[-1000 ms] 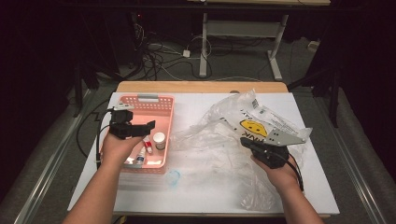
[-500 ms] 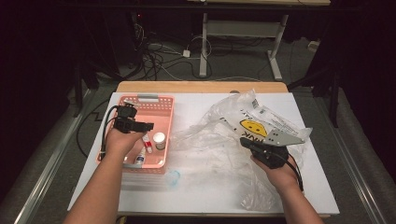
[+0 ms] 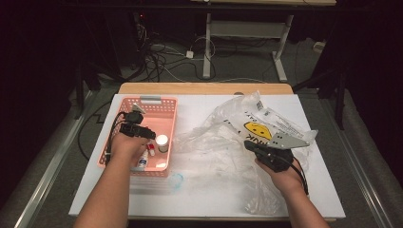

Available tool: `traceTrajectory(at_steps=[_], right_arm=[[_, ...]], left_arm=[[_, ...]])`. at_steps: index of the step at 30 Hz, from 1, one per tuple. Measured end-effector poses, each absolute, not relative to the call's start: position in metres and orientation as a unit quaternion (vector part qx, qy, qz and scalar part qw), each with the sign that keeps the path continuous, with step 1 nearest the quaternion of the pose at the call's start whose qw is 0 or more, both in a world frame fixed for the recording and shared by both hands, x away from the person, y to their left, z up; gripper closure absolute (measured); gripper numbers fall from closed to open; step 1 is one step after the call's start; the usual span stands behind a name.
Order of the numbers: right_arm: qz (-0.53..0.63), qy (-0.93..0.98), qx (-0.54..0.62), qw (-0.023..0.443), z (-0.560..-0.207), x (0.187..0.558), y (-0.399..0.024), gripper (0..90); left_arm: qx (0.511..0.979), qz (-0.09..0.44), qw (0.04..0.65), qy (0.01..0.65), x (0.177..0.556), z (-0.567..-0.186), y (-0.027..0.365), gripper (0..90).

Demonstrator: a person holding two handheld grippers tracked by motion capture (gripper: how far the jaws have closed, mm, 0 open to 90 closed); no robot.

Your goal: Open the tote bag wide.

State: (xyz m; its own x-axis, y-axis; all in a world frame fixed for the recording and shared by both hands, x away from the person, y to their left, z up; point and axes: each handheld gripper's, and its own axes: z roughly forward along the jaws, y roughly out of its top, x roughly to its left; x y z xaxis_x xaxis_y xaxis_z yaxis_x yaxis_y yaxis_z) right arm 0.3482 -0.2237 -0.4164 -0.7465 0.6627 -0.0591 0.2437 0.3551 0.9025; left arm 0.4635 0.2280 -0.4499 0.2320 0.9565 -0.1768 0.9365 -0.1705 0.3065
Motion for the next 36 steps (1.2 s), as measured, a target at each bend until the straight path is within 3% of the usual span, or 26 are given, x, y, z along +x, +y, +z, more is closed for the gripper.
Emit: traceTrajectory(at_steps=[9, 19, 31, 36], right_arm=[[0.491, 0.795, 0.283, 0.214, -0.416, 0.347, -0.222, 90.0], [0.492, 0.795, 0.282, 0.216, -0.416, 0.347, -0.223, 90.0], [0.491, 0.796, 0.281, 0.215, -0.416, 0.346, -0.221, 90.0], [0.49, 0.796, 0.281, 0.215, -0.416, 0.346, -0.221, 90.0]], left_arm=[[0.768, 0.018, 0.167, 0.618, 0.46, -0.451, 0.22, 36.5], [0.774, 0.026, 0.171, 0.609, 0.46, -0.451, 0.213, 53.4], [0.773, 0.022, 0.199, 0.602, 0.461, -0.453, 0.206, 66.1], [0.774, 0.023, 0.204, 0.6, 0.461, -0.454, 0.205, 66.7]])
